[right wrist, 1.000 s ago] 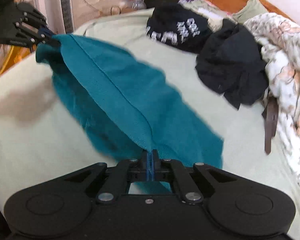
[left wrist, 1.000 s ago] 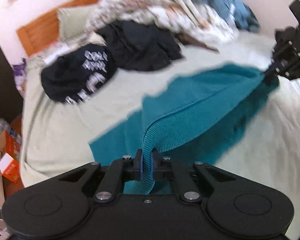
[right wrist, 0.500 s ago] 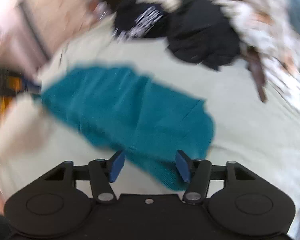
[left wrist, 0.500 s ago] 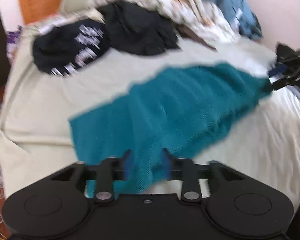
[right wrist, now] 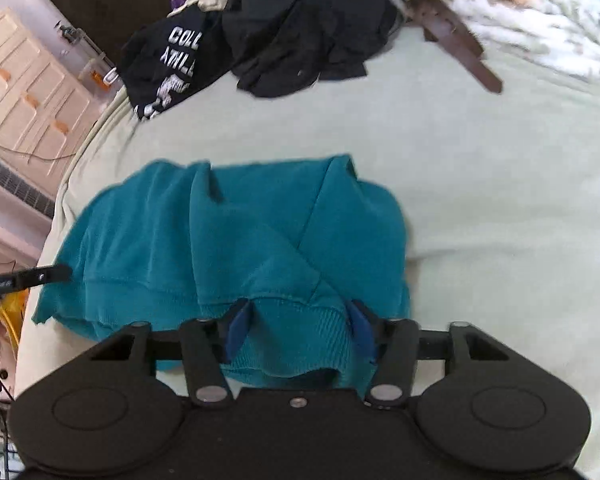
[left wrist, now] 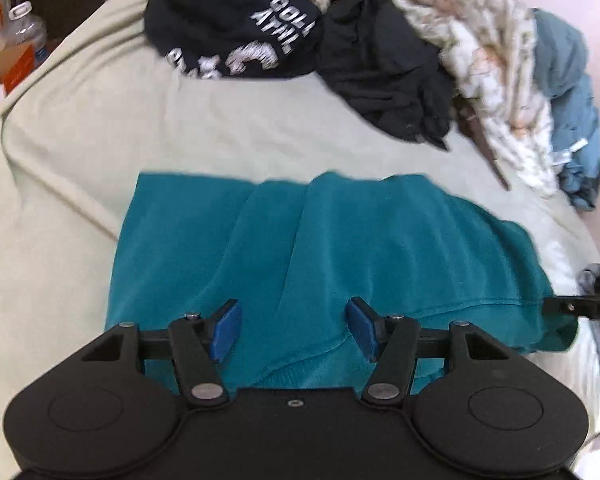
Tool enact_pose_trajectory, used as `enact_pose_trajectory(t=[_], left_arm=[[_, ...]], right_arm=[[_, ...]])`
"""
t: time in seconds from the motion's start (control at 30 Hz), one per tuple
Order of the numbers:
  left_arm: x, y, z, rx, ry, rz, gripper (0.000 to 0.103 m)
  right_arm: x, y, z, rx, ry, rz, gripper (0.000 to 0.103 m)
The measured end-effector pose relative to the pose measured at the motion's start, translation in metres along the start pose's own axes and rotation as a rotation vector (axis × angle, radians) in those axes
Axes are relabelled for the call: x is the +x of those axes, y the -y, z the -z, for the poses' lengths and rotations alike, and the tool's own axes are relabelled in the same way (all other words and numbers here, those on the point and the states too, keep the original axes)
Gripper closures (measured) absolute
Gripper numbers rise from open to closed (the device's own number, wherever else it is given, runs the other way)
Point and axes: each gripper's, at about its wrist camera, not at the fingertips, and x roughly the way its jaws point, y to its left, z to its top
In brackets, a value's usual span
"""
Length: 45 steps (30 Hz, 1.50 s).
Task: Fold clothes
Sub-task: 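Open both tools and smooth the folded sweatshirt flat, then grasp the folded sweatshirt with both tools and lift it off the bed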
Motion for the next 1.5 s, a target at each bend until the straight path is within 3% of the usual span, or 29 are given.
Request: enact_pose_trajectory(t=[0.07,0.17,0.33,0.43,0.5,0.57,0.67,0.73,0.83,0.9,1.0,1.07,1.13,1.2,1.33,1.5], left_arm=[[0.0,0.0,0.004,0.02,0.004,-0.008,0.077],[0.0,-0.002,0.01,0.038,0.006,-0.009,0.084],[0.002,-0.009,0.016,0.039,-0.017,0.012,0.086],[-0.001,-0.011,0.011,-0.004,-0.018,0.035,0.083],[-0.012,-0.016,0.004,-0.045,0.006,0.058,0.077],[-0.023,-0.02,-0.002,-0.063,0.04,0.048,0.062],[-0.037,-0.033,-0.012,-0.109,0.103,0.0,0.037],[-0.04,-0.046,-0.016,-0.164,0.135,-0.022,0.036],[-0.032,-0.075,-0.018,-0.288,0.117,-0.033,0.035],[-0.018,-0.091,-0.019,-0.352,0.068,0.014,0.035],[0.004,-0.102,-0.024,-0.321,0.005,0.037,0.035],[0.016,-0.106,-0.027,-0.288,-0.023,0.041,0.032],[0.03,-0.114,-0.028,-0.307,-0.065,0.095,0.032],[0.04,-0.121,-0.028,-0.342,-0.1,0.17,0.032],[0.05,-0.132,-0.027,-0.398,-0.127,0.28,0.032],[0.049,-0.139,-0.02,-0.459,-0.147,0.414,0.034]], right_arm=[[-0.001,-0.007,0.006,-0.035,-0.009,-0.001,0.07],[-0.004,-0.018,0.018,-0.093,-0.034,0.003,0.073],[-0.004,-0.017,0.029,-0.092,-0.062,0.007,0.074],[-0.005,-0.017,0.024,-0.113,-0.061,0.007,0.065],[-0.015,-0.013,0.017,-0.104,-0.037,0.015,0.031],[-0.03,-0.003,0.011,-0.06,-0.009,0.016,0.014],[-0.046,0.017,0.005,0.036,0.029,-0.019,0.0],[-0.048,0.031,0.002,0.116,0.045,-0.043,0.0],[-0.036,0.06,-0.001,0.296,0.024,-0.11,0.0],[-0.023,0.077,0.0,0.378,0.017,-0.197,0.0],[0.003,0.096,0.0,0.453,-0.017,-0.327,0.0],[0.024,0.108,-0.001,0.493,-0.073,-0.363,0.0],[0.051,0.122,-0.002,0.549,-0.151,-0.433,0.0],[0.063,0.133,-0.004,0.631,-0.166,-0.527,0.0],[0.073,0.142,-0.005,0.687,-0.182,-0.635,0.0],[0.075,0.127,-0.009,0.663,-0.152,-0.761,0.0]])
